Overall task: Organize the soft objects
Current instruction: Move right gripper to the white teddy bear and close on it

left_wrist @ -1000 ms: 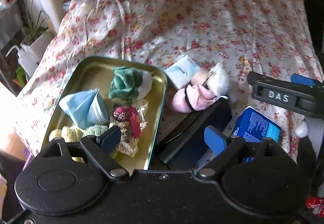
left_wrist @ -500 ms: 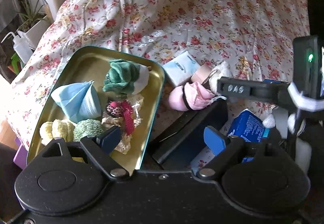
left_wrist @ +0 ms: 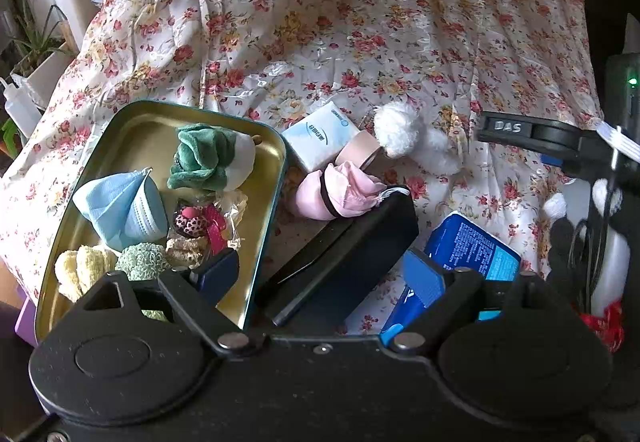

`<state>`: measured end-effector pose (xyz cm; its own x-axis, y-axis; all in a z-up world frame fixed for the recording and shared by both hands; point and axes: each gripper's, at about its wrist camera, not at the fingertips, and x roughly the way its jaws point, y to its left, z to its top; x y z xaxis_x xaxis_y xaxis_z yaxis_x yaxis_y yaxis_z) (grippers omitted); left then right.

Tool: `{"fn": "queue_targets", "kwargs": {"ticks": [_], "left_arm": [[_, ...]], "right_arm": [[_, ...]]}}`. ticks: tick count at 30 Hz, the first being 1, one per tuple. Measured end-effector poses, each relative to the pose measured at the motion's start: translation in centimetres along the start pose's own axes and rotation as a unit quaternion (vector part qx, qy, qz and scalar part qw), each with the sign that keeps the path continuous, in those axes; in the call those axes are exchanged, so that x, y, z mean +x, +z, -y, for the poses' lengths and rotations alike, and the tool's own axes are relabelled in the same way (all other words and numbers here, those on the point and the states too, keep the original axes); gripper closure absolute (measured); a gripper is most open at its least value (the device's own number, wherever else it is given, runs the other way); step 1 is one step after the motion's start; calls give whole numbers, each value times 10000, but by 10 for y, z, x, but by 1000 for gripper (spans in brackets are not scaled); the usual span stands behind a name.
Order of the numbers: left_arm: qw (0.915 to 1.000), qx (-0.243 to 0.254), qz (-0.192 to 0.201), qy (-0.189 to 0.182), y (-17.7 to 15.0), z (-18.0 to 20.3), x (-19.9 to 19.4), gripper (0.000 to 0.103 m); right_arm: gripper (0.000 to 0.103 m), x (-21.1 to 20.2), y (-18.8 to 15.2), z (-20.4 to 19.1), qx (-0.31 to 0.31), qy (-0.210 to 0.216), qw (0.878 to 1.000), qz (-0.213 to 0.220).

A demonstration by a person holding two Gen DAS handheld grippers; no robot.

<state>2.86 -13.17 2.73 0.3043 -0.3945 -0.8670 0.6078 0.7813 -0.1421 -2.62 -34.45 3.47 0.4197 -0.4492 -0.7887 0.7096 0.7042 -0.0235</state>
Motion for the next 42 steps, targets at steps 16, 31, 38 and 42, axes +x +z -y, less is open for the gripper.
{"fn": "queue_targets", "kwargs": {"ticks": [16,31,38,42], "left_arm": [[10000,-48,3,-78,1,-4,-1,17],[9998,-214,43,-39,4,-17,1,17],[9994,-293,167,112,6,-24,1,17],[9989,-427,139,151,9,-25,6,17]], "right_arm": [[19,56,19,-23,-429,-811,9955,-220],[29,74,-1,-88,-2048,-173,9785,183],[75,67,-4,-88,-1927,370,9805,-58],[102,59,8,-73,-1313,421,9901,-259]]}}
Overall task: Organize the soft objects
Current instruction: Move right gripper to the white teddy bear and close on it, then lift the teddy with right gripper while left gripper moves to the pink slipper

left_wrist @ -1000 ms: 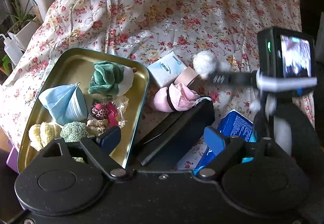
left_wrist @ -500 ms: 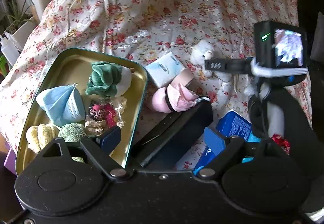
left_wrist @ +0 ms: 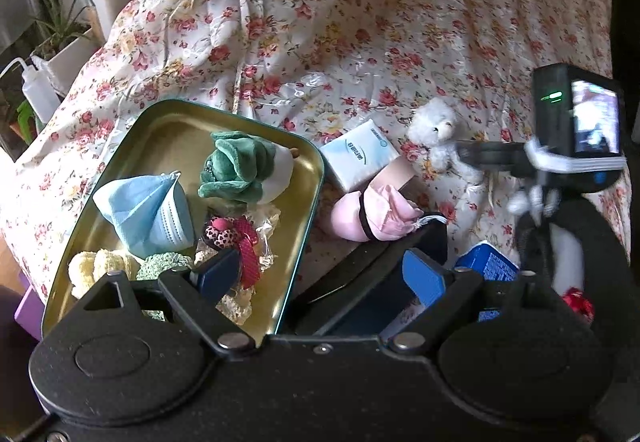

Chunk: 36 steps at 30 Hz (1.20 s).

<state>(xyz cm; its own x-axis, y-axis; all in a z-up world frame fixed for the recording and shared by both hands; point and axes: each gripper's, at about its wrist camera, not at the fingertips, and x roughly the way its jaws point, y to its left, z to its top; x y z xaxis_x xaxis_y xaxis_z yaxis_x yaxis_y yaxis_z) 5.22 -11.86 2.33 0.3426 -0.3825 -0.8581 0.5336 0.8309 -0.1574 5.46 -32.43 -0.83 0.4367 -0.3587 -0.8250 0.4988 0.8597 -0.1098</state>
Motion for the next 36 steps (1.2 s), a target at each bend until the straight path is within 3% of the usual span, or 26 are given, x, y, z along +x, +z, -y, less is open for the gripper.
{"fn": "queue_targets", "kwargs": {"ticks": [4,6,7,9,11,12,15,18,20,22,31,33,36], "left_arm": [[9999,-101,-40,25,4,4,5,17],[9999,-141,-68,-30,5,6,6,17],[9998,-149,-81,-52,6,7,6,17],[9999,-143,-77,-49,6,9,7,17],[9999,-131,-91,-49,7,11,8,17],[9998,-131,-111,-62,7,11,8,17],[9998,-102,-127,-67,6,11,10,17],[9999,-75,-101,-49,7,8,10,17],[9999,-98,-99,-32,7,5,11,17],[9998,-152,-123,-28,7,3,13,17],[9994,-318,-120,-66,14,8,18,17],[9992,-361,-160,-65,15,11,23,17],[9989,-388,-232,-87,17,19,30,17]], "right_arm": [[100,-1,1,30,669,-36,9976,-159],[90,-5,0,35,656,-37,9978,-35],[87,-6,-1,35,563,-37,9984,22],[62,-12,-2,26,213,80,9996,171],[47,-13,-4,9,-276,156,9990,317],[41,-10,-5,0,-521,117,9979,355],[38,5,-11,-21,-1028,-164,9940,336],[39,25,-15,-25,-1241,-390,9913,194],[42,26,-15,-20,-1190,-309,9919,317],[54,24,-10,-11,-896,-116,9957,206],[78,-20,3,22,418,133,9988,225],[90,-33,2,31,614,213,9976,225],[90,-42,-2,45,850,298,9958,154]]}}
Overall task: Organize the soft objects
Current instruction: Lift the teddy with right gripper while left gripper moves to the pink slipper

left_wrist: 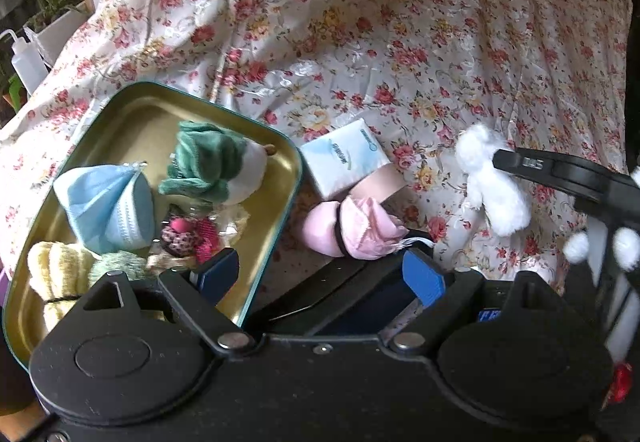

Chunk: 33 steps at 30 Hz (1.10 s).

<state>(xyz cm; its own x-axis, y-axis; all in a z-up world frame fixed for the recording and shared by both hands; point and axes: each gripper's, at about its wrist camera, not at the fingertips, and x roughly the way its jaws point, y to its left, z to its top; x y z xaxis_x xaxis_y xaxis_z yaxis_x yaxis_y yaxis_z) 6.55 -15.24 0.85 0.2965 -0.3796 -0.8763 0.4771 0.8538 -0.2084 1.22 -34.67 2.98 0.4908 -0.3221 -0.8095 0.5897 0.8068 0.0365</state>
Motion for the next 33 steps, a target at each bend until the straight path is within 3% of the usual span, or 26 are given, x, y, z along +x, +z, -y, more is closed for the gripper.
{"fn": "queue_targets", "kwargs": {"ticks": [8,19,28,31,33], "left_arm": [[9999,95,-135,-20,3,29,26,17],[9987,-334,-280,258,12,35,57,18],[9956,-704,-518,330,19,29,84,24],[9953,-742,-518,332,20,31,91,31],[9949,-799,-543,291,21,31,94,47]], "right_arm": [[90,-1,-4,39,633,-242,9973,-266],[89,1,-10,39,377,-227,9988,-192],[89,2,-10,44,343,-116,9992,-154],[89,3,-10,47,426,-95,9989,-165],[89,4,-10,49,478,-82,9987,-168]]}}
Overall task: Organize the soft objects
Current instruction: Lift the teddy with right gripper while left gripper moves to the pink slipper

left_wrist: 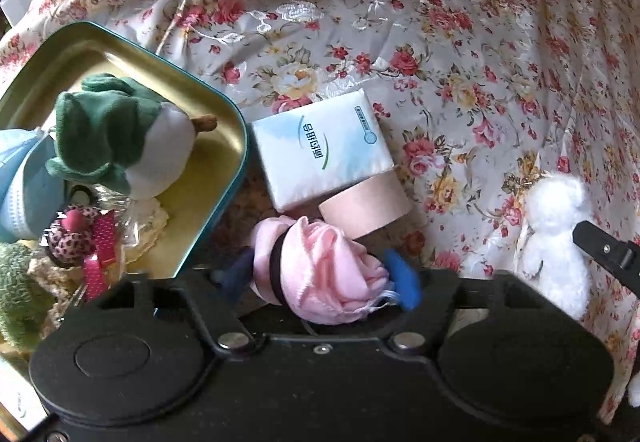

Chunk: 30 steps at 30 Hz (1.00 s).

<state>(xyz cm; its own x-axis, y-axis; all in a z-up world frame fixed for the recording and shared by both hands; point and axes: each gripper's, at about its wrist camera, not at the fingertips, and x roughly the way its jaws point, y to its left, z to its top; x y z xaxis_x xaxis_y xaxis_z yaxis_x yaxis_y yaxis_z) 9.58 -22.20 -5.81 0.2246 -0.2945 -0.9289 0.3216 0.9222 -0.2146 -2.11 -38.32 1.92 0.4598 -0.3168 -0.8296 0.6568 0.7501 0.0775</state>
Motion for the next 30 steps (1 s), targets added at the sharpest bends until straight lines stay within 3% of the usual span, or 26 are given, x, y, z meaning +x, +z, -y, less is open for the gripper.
{"fn": "queue_targets", "kwargs": {"ticks": [4,9,15,19,22,28,30], "left_arm": [[9999,50,99,0,0,6,-4,54],[9983,299,329,-367,-7,22,-24,57],[9870,1345,682,-547,-25,61,-37,57],[9772,1930,584,-658,-39,82,-30,56],[9736,2126,352,-758,-43,89,-20,54],[9755,2063,184,-743,-45,90,-7,37],[9757,2021,152,-828,-45,92,-6,26]], "right_arm": [[89,1,2,6,125,5,9999,-3],[89,1,5,22,409,-114,9991,23],[88,6,9,48,829,-550,9950,-18],[87,9,9,59,1035,-557,9930,-82],[85,10,11,65,1140,-566,9918,-109],[79,14,10,76,1312,-678,9889,-138],[78,14,10,79,1360,-689,9882,-136]]}}
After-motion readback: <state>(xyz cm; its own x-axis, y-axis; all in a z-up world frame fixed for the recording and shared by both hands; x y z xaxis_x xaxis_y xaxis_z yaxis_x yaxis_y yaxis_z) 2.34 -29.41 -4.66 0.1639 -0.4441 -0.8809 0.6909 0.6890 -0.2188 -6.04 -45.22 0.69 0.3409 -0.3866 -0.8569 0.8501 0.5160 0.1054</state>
